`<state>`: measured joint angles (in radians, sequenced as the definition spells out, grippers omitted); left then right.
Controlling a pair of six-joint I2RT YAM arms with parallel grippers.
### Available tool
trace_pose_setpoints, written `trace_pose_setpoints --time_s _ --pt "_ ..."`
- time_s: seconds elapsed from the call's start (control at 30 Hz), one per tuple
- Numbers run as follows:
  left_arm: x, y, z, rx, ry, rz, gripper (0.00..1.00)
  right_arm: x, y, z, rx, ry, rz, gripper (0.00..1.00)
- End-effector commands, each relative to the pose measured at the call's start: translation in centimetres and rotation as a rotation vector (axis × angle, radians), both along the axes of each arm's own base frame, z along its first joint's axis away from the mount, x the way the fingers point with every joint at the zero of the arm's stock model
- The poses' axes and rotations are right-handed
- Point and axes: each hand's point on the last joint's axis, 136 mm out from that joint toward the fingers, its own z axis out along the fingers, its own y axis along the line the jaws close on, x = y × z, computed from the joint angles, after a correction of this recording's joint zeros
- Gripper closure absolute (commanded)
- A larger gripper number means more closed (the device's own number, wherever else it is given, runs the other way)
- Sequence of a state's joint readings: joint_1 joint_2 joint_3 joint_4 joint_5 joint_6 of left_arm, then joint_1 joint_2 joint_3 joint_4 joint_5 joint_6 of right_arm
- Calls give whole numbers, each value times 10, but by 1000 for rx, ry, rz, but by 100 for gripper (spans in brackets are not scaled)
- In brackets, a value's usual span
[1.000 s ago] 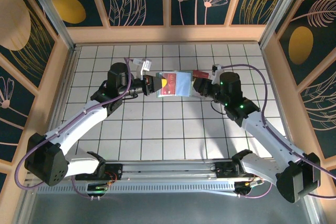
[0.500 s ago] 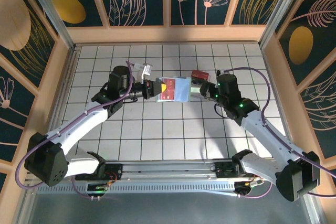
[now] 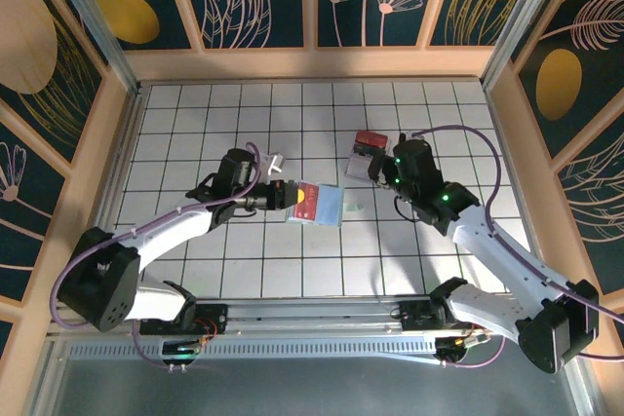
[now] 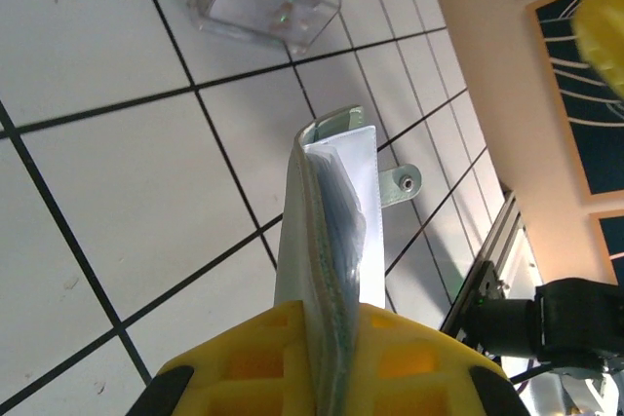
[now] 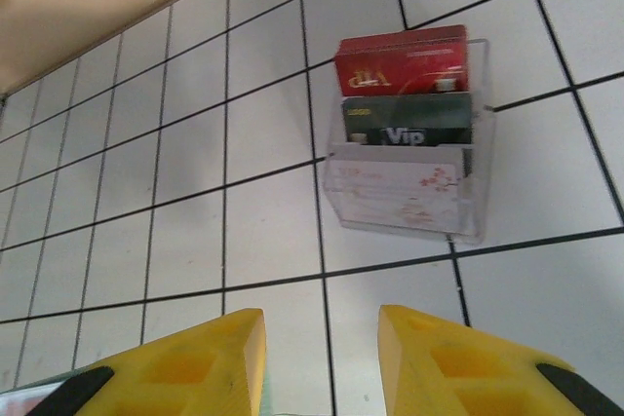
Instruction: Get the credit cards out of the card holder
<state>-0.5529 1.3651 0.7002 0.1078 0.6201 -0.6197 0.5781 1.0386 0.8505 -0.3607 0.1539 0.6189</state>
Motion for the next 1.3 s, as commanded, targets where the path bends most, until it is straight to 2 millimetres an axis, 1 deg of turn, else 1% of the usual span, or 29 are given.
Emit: trace_pose_setpoints --time_s 0.0,0.17,0.2,0.23,0.33,0.43,0.5,0.6,0.7,0.73,0.83,0.97,1.03,1.13,1.27 --pt "2 -11 3 -57 -27 -35 100 4 20 12 71 -15 36 64" --pt "1 -14 -14 -49 -3 -53 100 2 50 2 136 10 129 63" --pt "1 -14 -17 -47 6 -52 100 3 53 -2 138 18 130 63" --pt "2 -15 -20 -51 12 -48 100 1 61 -7 158 41 157 63" --pt "3 -17 -24 -72 31 -45 100 0 71 -22 176 92 175 65" --pt "3 -17 -33 -64 44 -43 100 -1 79 -39 192 142 185 67" --pt "4 -15 -42 -37 54 -35 100 -1 83 -48 197 171 189 68" --pt "7 -13 -53 -10 56 -18 100 0 85 -61 186 211 184 70" --pt "11 -12 -59 4 52 -2 100 0 86 -73 174 244 183 70" --pt "13 -12 -60 8 48 4 98 -1 86 -78 170 257 184 70" --pt "19 -11 -64 23 36 24 87 -3 88 -90 165 290 190 71" --pt "22 -7 -74 64 35 40 79 -5 94 -105 177 330 207 74" --pt "23 -3 -81 103 38 51 71 -5 98 -112 181 349 219 75" --pt "27 4 -87 157 30 72 59 -6 102 -121 183 374 229 76" --pt "32 15 -87 227 5 113 52 -7 106 -128 184 393 242 78"
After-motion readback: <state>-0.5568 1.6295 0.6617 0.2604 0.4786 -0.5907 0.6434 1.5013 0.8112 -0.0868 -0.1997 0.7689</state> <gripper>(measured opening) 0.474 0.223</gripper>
